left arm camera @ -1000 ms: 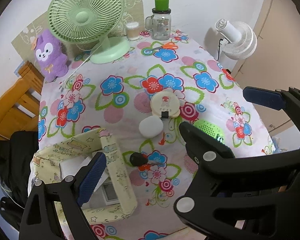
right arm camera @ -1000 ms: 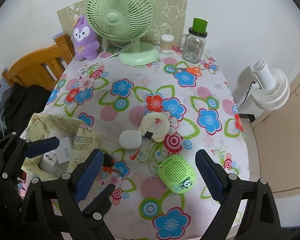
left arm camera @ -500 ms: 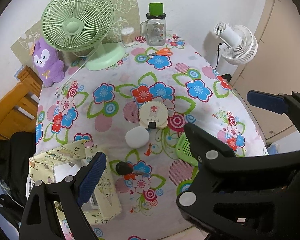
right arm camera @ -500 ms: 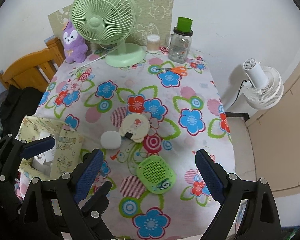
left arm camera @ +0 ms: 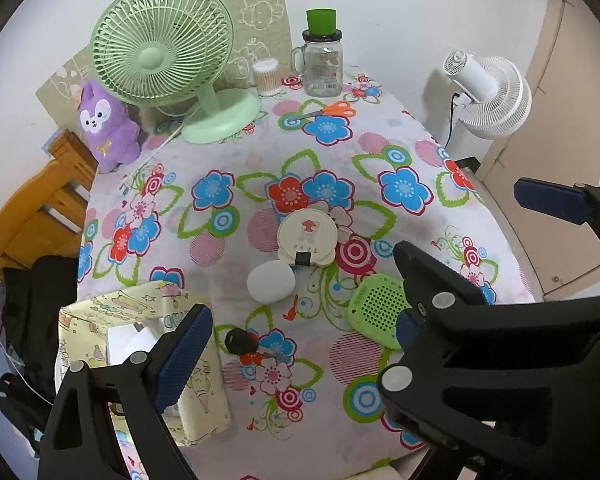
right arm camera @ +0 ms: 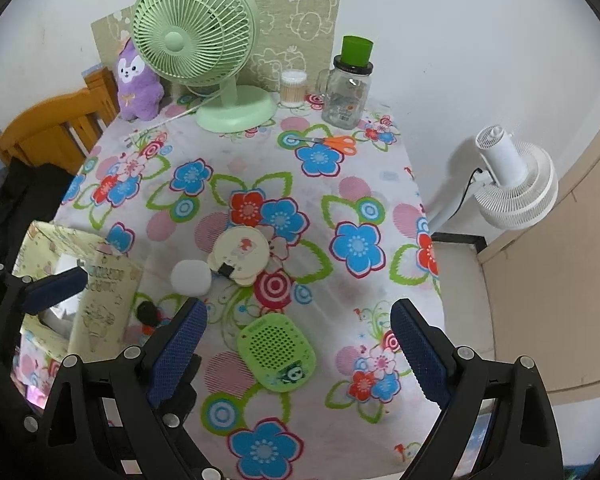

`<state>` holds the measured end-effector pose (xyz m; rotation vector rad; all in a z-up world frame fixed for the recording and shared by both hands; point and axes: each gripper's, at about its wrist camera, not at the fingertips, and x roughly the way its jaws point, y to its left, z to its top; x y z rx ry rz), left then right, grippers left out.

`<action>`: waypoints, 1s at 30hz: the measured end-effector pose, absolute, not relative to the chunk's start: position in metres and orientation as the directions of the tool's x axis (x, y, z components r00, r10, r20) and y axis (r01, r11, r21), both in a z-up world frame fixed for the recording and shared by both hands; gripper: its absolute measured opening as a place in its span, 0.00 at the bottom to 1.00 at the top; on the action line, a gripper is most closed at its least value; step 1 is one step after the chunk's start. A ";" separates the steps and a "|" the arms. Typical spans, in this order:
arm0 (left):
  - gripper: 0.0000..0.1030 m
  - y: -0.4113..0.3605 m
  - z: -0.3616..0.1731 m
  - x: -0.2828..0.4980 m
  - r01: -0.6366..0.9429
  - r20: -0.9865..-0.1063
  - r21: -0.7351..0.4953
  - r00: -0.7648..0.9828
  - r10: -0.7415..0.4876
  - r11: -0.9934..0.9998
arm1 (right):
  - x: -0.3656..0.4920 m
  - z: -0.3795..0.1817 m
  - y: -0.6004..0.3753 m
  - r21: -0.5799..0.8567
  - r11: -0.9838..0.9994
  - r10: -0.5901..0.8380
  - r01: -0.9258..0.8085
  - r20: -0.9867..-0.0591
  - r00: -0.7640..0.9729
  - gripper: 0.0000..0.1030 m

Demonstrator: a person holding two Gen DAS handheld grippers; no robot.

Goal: Organize rigid objects
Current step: 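Withdraw both tools from the basket back over the table, then grasp the white oval speaker with the left tool while the right tool approaches the cream disc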

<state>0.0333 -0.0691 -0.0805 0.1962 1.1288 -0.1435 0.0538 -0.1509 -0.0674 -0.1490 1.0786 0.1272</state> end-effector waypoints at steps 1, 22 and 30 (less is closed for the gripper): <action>0.92 -0.069 -0.082 0.034 0.208 -0.907 0.086 0.422 -0.010 0.974 | 0.054 -0.070 -0.152 -0.063 0.982 0.028 -0.178 -0.885 0.465 0.92; 0.92 -0.047 -0.160 0.044 0.111 -0.938 0.021 0.346 -0.019 0.994 | 0.074 -0.145 -0.163 0.039 0.951 0.157 -0.306 -0.915 0.372 0.92; 0.90 -0.049 -0.188 0.055 0.074 -0.945 0.024 0.326 -0.002 0.997 | 0.098 -0.165 -0.166 0.074 0.939 0.198 -0.336 -0.915 0.352 0.92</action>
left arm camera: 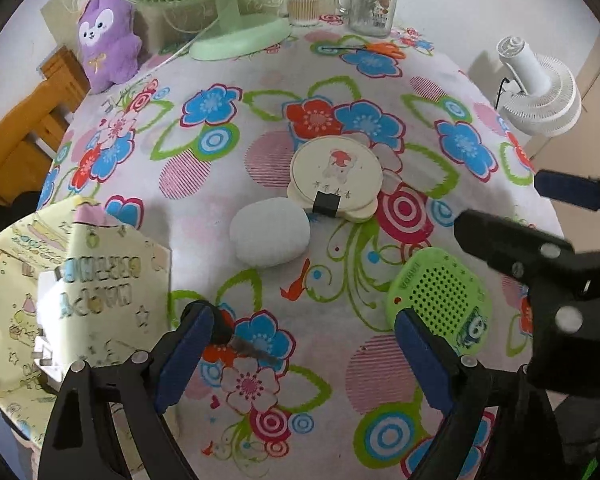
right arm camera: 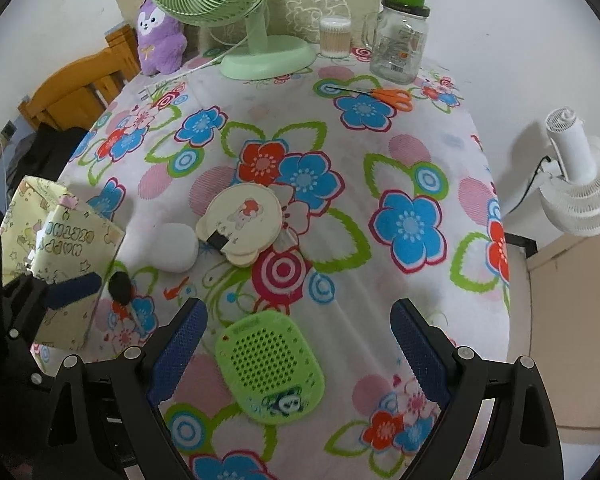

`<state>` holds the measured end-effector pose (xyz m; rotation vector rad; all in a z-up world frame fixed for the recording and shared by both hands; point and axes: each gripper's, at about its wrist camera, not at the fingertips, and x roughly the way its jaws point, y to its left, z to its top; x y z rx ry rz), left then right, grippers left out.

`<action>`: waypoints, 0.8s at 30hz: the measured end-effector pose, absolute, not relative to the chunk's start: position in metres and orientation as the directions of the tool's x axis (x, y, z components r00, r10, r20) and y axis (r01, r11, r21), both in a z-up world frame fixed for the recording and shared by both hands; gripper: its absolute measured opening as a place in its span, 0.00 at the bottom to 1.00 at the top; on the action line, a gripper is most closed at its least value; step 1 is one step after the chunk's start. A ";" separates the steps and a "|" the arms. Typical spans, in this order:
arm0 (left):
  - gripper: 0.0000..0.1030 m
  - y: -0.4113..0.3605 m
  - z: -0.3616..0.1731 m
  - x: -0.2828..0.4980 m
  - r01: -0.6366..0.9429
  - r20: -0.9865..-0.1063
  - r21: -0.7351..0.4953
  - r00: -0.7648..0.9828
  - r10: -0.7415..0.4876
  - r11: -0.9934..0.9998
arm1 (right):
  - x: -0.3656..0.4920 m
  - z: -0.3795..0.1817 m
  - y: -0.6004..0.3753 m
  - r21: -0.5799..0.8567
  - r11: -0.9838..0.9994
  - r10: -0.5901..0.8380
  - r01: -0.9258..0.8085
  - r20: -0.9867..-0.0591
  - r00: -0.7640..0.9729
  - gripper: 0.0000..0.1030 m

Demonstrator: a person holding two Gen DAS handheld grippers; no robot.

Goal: Organize rigid objects
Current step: 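Grasp the white oval speaker with the left tool while the right tool approaches the cream disc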

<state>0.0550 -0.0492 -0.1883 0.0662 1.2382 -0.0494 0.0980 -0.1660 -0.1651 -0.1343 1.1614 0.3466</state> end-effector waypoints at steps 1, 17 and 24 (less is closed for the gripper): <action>0.90 -0.049 -0.190 0.056 0.071 -0.946 0.027 0.325 0.002 0.997 | 0.102 -0.169 -0.166 0.082 0.934 0.207 -0.347 -0.916 0.343 0.92; 0.90 -0.048 -0.219 0.081 0.005 -0.952 0.057 0.300 0.053 0.998 | 0.138 -0.201 -0.163 0.098 0.915 0.227 -0.391 -0.926 0.301 0.92; 0.90 -0.040 -0.225 0.097 -0.030 -0.953 0.043 0.298 0.050 0.999 | 0.154 -0.210 -0.156 0.085 0.910 0.211 -0.405 -0.938 0.276 0.92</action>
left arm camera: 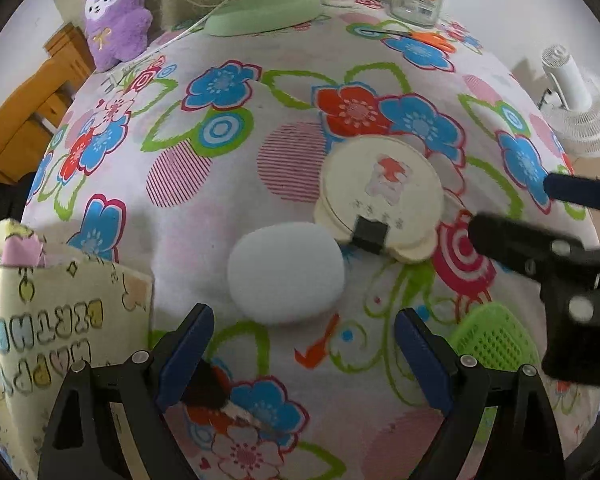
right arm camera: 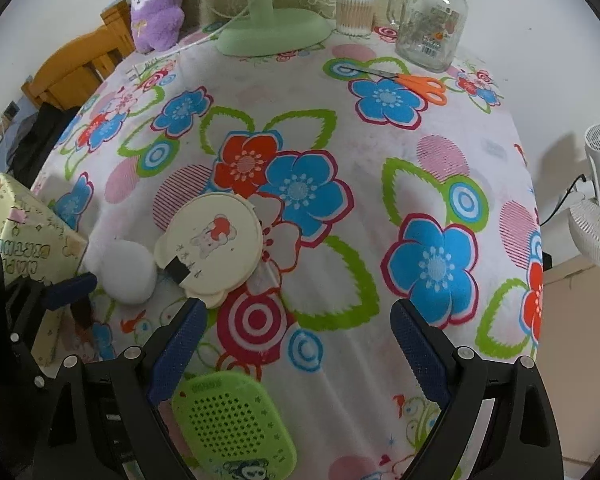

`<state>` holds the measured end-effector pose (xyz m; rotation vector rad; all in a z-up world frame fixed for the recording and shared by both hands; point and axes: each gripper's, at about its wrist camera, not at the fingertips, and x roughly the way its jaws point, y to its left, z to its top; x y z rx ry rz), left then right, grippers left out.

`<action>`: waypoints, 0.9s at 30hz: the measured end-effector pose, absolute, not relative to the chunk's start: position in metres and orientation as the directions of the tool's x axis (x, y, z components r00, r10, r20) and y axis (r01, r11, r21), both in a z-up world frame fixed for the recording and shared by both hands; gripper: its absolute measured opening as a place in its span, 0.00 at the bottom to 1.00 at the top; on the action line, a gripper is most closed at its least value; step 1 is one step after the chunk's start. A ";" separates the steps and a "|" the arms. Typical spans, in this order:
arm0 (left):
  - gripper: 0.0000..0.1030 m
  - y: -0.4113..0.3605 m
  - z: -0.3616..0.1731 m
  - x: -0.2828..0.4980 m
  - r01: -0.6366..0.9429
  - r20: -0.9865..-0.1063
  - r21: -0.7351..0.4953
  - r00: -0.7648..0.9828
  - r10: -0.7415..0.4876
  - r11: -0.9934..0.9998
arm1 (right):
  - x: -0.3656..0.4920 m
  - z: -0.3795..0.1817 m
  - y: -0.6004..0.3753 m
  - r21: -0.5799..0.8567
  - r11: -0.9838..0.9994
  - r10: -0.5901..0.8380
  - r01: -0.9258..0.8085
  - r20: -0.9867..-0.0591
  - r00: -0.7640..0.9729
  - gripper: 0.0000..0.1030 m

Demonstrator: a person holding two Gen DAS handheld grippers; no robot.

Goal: Organize rigid objects
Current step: 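Grasp the white oval speaker with the left tool while the right tool approaches the cream disc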

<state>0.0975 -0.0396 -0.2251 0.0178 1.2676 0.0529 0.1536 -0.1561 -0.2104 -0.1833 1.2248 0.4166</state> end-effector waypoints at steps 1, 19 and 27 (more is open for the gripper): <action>0.90 -0.037 -0.226 0.100 -0.037 -0.954 0.036 0.296 0.045 0.999 | 0.155 -0.212 -0.153 0.084 0.908 0.210 -0.411 -0.940 0.270 0.92; 0.55 -0.026 -0.220 0.122 0.033 -0.954 -0.016 0.299 -0.025 0.999 | 0.173 -0.229 -0.124 0.129 0.886 0.242 -0.445 -0.948 0.207 0.92; 0.55 -0.025 -0.220 0.108 0.048 -0.964 -0.026 0.264 -0.038 0.999 | 0.172 -0.234 -0.110 0.152 0.871 0.262 -0.468 -0.948 0.181 0.92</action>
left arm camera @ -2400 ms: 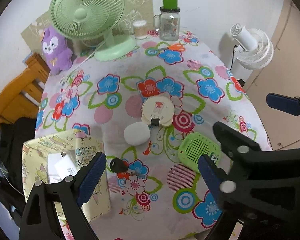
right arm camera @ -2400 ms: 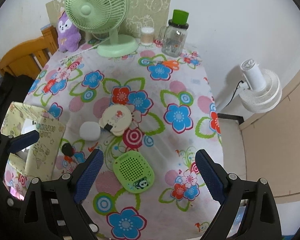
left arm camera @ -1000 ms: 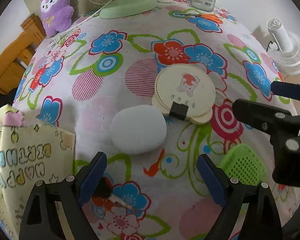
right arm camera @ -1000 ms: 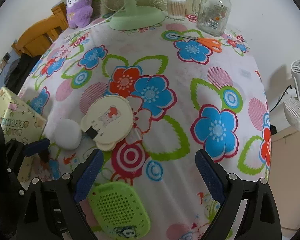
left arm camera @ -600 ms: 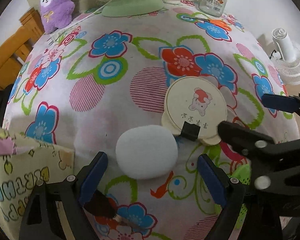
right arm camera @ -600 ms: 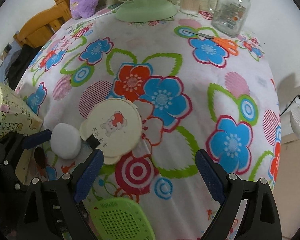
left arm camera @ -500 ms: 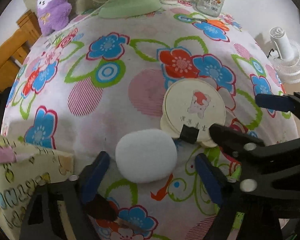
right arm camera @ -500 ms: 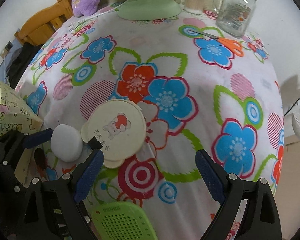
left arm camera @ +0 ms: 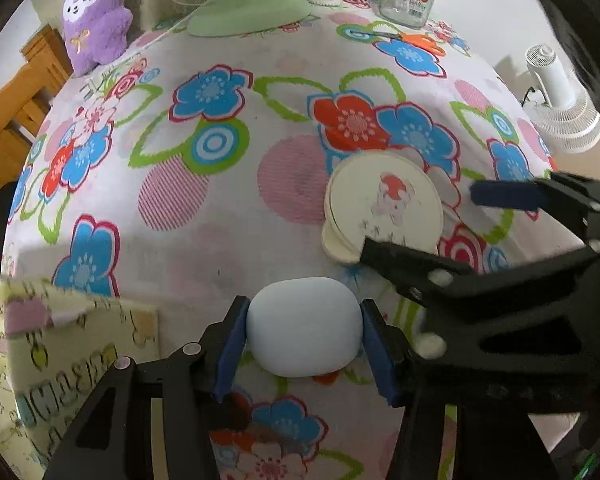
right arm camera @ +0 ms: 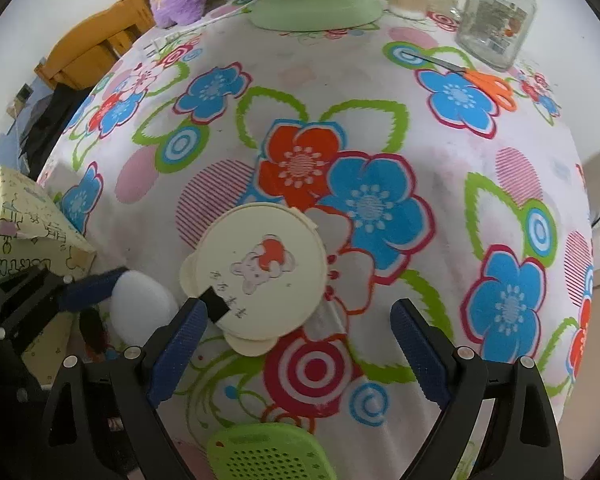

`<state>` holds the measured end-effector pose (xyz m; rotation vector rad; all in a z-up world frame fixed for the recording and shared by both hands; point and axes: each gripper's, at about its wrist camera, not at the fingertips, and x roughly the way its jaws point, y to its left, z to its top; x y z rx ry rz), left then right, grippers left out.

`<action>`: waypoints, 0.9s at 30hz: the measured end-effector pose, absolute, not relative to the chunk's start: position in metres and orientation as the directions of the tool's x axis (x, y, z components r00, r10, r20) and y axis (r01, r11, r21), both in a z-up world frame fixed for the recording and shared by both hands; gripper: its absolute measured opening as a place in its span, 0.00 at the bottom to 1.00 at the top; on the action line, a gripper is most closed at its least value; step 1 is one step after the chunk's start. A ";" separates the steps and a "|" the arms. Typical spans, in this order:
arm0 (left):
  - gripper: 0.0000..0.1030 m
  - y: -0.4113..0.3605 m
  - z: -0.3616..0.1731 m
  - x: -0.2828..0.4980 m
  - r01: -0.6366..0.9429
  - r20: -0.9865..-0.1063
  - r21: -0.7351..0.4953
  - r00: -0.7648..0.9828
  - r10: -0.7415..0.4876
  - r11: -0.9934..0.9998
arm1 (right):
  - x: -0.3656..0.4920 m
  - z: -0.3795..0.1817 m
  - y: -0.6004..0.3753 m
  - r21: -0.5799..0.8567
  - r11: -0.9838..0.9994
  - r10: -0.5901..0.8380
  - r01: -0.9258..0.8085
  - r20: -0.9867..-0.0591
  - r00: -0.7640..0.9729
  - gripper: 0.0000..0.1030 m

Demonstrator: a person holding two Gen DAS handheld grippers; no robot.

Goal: Organize rigid objects
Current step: 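Grasp the white oval speaker with the left tool while the right tool approaches the cream disc, then grasp the cream round bunny-print disc with the right tool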

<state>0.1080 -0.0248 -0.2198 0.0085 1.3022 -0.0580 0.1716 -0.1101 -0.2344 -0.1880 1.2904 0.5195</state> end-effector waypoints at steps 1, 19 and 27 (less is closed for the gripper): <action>0.55 -0.025 -0.220 0.107 0.049 -0.965 -0.026 0.260 -0.038 0.998 | 0.171 -0.235 -0.108 0.154 0.868 0.265 -0.473 -0.948 0.178 0.92; 0.55 -0.010 -0.219 0.098 -0.021 -0.975 -0.049 0.217 -0.044 0.999 | 0.173 -0.241 -0.062 0.023 0.802 0.208 -0.597 -0.947 0.243 0.92; 0.55 -0.008 -0.216 0.096 -0.024 -0.974 -0.050 0.222 -0.044 0.998 | 0.167 -0.236 -0.063 0.006 0.818 0.194 -0.575 -0.944 0.266 0.83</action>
